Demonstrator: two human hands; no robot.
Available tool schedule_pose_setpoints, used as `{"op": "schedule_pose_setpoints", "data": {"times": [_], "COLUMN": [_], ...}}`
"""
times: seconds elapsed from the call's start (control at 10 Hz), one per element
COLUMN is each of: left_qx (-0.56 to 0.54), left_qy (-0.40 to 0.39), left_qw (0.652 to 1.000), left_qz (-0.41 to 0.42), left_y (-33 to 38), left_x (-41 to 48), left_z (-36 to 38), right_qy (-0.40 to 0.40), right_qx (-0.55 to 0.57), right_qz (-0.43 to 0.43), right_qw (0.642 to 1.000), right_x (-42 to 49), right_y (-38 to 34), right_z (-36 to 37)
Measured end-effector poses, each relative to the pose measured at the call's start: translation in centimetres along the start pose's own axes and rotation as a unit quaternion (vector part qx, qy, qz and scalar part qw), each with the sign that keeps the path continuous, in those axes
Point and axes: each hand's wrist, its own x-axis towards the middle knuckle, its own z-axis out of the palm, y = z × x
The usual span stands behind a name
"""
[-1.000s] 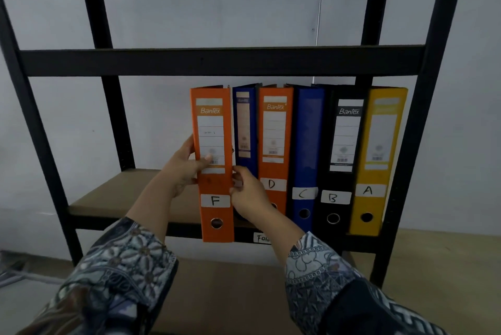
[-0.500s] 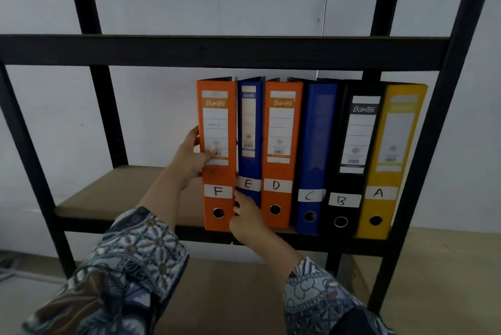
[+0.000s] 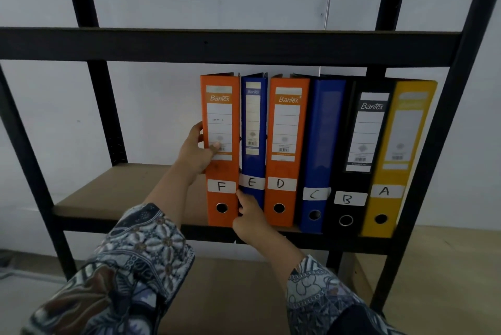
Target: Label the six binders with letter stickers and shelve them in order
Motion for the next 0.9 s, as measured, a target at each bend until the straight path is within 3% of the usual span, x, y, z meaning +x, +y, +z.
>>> {"op": "schedule_pose_setpoints", "data": {"times": [0.6, 0.9], "left_qx": [-0.023, -0.020], "left_qy": [0.013, -0.005], "left_qw": [0.999, 0.998], "left_qz": [-0.025, -0.053], "left_y": [-1.5, -3.2], "left_x": [-2.6, -4.8], "left_z": [0.4, 0.8], "right_qy": [-0.007, -0.004], "right_qx": [-0.037, 0.010], "right_qz": [0.008, 0.048], "right_qw": [0.999, 0.999], "right_x": [-2.1, -2.5], "right_y": [-0.5, 1.8], "right_z": [0.0, -0.1]}}
